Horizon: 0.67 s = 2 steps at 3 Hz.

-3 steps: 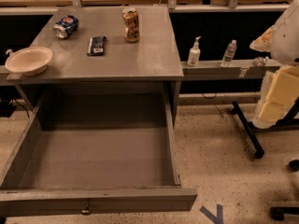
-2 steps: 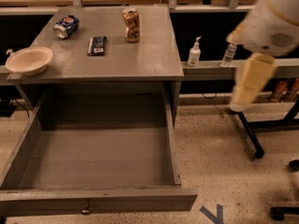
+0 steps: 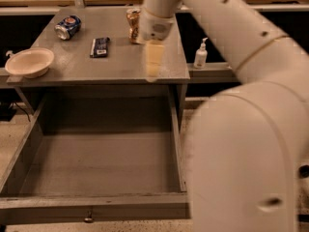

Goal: Place rxbar blueberry into top drawer

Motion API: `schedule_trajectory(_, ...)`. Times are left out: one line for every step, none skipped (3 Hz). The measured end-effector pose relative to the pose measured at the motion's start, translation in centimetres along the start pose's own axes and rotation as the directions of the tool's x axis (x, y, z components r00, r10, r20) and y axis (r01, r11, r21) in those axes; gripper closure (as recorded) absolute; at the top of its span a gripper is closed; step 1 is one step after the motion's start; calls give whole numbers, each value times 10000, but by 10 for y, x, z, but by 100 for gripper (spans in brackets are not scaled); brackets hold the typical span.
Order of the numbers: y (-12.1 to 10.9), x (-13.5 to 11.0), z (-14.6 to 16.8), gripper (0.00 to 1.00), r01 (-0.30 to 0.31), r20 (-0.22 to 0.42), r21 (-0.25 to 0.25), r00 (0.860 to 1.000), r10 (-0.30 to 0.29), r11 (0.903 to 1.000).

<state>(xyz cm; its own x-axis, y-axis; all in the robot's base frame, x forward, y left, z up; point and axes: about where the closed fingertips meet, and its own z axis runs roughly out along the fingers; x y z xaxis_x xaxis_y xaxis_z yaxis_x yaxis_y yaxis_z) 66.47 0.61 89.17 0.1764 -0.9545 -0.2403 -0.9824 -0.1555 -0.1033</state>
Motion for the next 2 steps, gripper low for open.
schedule_trajectory(-54,-83,11,0,877,353,706,9953,-903,9936)
schedule_trajectory(-75,-114,-9,0,1086,752,1559,9897,-1215,9818)
